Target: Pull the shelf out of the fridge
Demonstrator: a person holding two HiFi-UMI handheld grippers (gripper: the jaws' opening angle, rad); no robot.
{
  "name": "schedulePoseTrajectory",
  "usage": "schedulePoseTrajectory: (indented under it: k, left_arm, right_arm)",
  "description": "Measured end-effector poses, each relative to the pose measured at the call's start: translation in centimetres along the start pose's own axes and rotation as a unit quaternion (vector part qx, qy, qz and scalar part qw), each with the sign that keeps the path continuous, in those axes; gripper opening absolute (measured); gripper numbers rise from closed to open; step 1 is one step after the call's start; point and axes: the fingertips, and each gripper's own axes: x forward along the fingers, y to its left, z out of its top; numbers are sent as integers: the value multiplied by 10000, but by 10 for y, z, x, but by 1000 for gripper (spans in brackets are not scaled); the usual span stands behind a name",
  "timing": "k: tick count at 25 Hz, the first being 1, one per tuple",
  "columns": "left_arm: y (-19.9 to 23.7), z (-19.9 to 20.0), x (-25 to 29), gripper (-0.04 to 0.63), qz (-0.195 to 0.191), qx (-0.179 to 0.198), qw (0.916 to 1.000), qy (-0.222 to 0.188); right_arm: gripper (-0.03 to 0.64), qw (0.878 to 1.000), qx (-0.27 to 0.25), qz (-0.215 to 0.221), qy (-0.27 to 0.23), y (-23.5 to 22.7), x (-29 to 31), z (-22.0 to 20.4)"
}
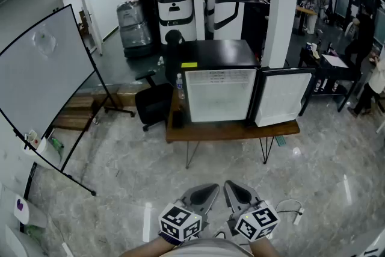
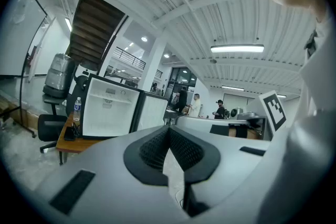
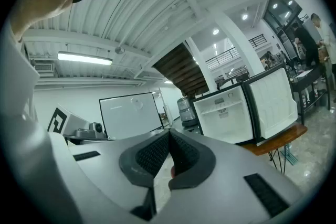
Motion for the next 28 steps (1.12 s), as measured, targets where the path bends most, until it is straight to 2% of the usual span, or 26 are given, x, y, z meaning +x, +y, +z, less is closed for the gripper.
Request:
schedulePoseTrajectory:
  k: [12,23,28]
  left_arm:
    - [-8,-4,6,4,63,10,10000,63]
    - [-17,-6,33,5,266,109,9996,76]
    - [-12,-6,53,5,344,-75,9993,99]
  right_arm:
    - [17,10000,-11,25,-4,-5,-8,1]
    - [17,9987,205,275,-381,-31,-27,16]
    - [17,9981,333,187,-483,-55,-33,19]
